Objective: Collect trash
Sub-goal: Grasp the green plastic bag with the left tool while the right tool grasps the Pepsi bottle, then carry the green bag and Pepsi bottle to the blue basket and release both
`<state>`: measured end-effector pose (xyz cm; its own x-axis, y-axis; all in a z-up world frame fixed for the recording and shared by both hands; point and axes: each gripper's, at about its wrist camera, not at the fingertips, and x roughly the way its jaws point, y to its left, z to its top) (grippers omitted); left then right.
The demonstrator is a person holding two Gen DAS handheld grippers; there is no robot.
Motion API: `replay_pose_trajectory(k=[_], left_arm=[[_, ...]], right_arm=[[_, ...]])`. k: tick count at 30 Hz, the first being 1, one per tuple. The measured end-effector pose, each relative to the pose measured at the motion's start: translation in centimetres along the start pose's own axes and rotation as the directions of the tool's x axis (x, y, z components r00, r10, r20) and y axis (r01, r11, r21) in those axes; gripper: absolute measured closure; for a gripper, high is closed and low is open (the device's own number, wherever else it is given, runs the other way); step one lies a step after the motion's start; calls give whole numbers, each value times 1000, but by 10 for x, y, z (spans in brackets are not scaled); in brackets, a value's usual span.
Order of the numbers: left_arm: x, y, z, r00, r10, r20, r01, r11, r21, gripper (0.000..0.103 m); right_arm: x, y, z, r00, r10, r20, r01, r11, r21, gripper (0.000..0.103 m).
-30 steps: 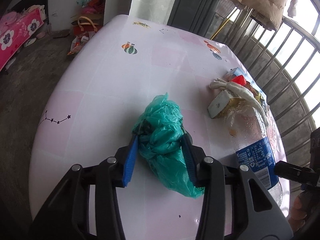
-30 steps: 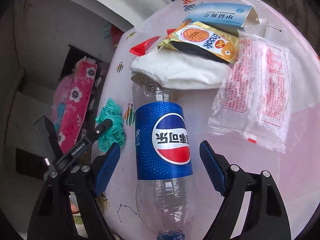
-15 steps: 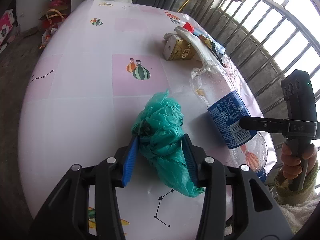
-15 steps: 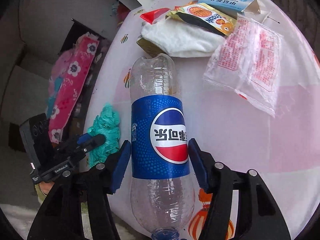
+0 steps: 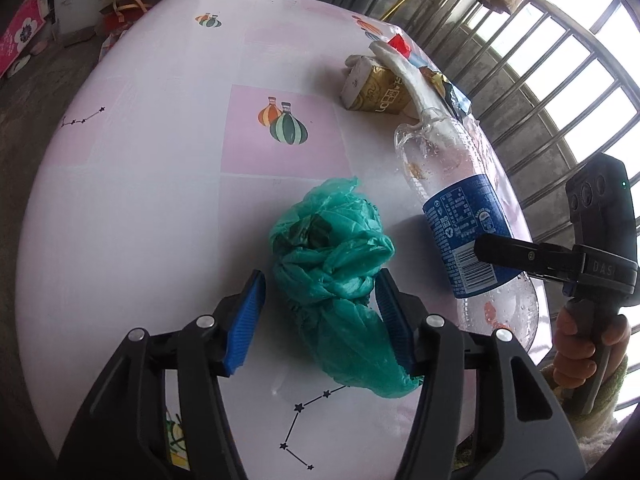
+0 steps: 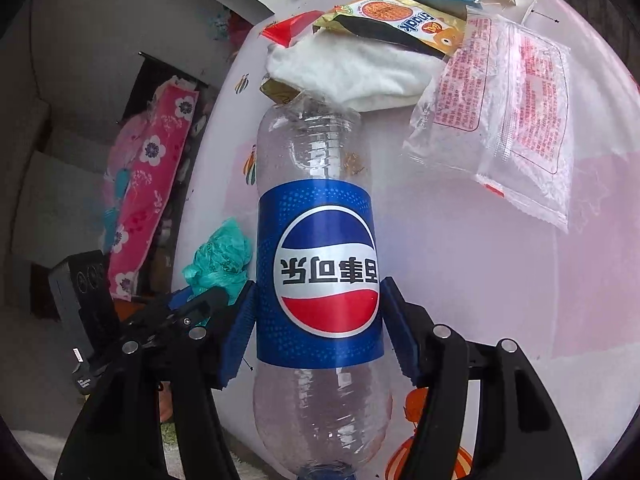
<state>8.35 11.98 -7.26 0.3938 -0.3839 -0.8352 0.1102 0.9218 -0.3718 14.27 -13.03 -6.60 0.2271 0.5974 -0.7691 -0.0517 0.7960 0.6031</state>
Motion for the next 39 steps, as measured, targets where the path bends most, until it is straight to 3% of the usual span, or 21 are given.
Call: replay_pose_trajectory(k=[2, 11, 17, 26, 33, 39], left_arm=[[3, -1, 0, 1000, -12, 0, 12, 1000, -3, 56], [-1, -13, 1, 999, 30, 26, -31, 999, 33, 59], [-8, -13, 4, 998, 31, 58, -34, 998, 50, 59], [-1, -4, 8, 999, 42, 29, -43, 998, 46, 59], [-3, -6, 4, 995, 79, 67, -82, 996, 46, 60], [-9, -14, 7, 995, 75, 70, -81, 993, 89, 60]], right_arm=[[6, 0, 2, 1000, 10, -4, -10, 1000, 12, 43], [10, -2, -3, 1000, 26, -1, -26, 999, 27, 44], [2, 8, -11, 1000, -27, -3, 27, 1000, -15, 45], [3, 26, -8, 995, -104, -3, 104, 992, -76, 43], [5, 32, -9, 995, -99, -9, 98, 990, -104, 44], [-4, 29, -14, 997, -62, 38, 65, 994, -83, 45]])
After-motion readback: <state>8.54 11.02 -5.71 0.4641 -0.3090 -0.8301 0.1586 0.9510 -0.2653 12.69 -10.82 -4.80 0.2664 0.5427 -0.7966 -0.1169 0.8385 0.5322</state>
